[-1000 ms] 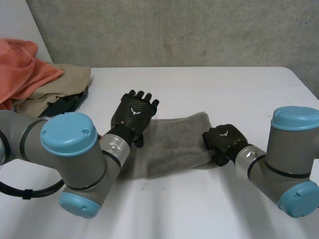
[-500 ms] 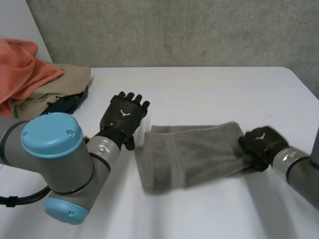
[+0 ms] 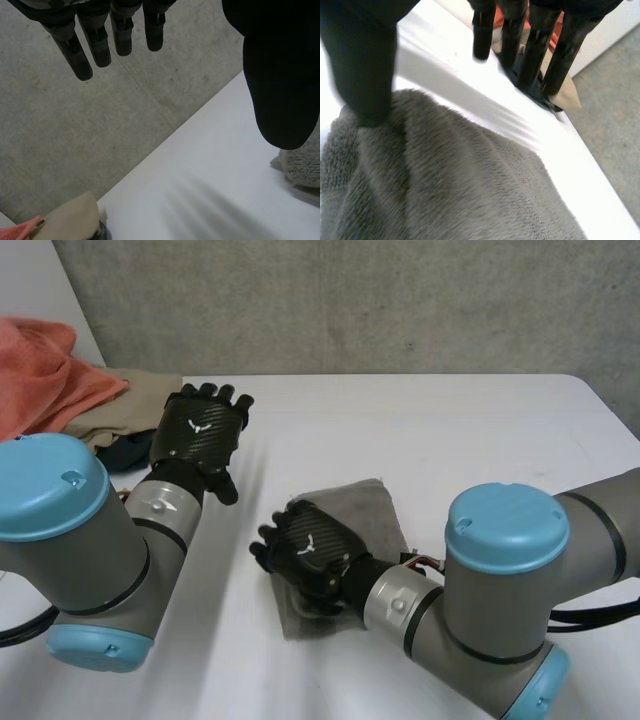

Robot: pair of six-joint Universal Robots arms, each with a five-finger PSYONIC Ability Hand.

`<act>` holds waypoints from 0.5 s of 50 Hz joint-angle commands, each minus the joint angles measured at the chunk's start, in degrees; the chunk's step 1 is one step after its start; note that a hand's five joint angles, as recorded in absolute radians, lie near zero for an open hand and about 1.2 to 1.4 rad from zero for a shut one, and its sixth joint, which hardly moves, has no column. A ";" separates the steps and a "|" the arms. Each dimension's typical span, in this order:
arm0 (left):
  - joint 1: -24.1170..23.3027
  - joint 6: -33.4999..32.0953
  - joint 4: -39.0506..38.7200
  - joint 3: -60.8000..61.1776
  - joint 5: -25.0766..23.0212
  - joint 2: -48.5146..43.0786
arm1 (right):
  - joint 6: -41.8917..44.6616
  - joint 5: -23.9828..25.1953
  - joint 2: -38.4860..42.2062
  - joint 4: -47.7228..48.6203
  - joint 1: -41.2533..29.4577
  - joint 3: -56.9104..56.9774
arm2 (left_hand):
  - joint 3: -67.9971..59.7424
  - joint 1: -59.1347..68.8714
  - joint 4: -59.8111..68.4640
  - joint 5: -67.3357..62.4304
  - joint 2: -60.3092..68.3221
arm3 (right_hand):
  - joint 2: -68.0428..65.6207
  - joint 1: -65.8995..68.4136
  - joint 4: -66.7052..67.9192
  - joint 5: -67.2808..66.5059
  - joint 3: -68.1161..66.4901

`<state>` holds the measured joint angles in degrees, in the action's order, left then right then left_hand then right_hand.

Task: Fold the laundry.

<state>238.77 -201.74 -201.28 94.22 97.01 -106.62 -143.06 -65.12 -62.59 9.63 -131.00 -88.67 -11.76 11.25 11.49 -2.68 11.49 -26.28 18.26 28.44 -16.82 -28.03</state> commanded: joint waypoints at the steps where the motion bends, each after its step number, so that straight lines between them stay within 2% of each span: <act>1: -1.81 0.12 -0.17 -2.46 -0.42 -0.51 | -19.59 -5.19 -5.16 -1.10 10.13 -0.45 | 1.72 -1.21 -1.44 2.64 -1.45 | 16.28 -8.26 -18.44 16.82 18.03; 3: -4.53 1.34 -0.17 -4.29 -0.42 -1.13 | -26.69 -7.03 -6.66 -1.97 13.99 -0.97 | 1.72 -1.21 -1.44 2.64 -1.45 | 16.28 -8.26 -18.44 16.82 18.03; 8: -9.02 6.35 0.62 -8.87 -0.42 -5.69 | -35.08 -8.27 -7.37 -5.93 17.62 -0.71 | 0.21 0.31 0.07 1.12 0.06 | 16.28 -8.26 -18.44 16.82 18.03; 14: -14.99 9.25 6.76 -14.40 -0.51 -13.85 | -34.04 -8.10 -6.32 -8.22 18.59 0.43 | -0.30 0.81 0.57 0.62 0.57 | 16.28 -8.26 -18.44 16.82 18.03; 20: -15.88 8.73 10.55 -15.65 1.25 -18.36 | -34.12 -7.75 -1.22 -8.66 18.06 4.12 | -1.14 1.65 1.41 -0.22 1.41 | 16.28 -8.26 -18.44 16.82 18.03; 25: -15.53 7.85 12.48 -15.47 5.99 -18.89 | -34.03 -7.31 1.24 -10.50 17.18 6.93 | -1.14 1.65 1.42 -0.22 1.41 | 16.28 -8.26 -18.44 16.82 18.03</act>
<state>222.71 -192.66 -191.00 78.43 98.62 -124.66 -177.37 -72.88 -64.45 0.51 -112.86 -84.84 -11.77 11.25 11.49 -2.68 11.49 -12.48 11.37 13.22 -3.69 -11.79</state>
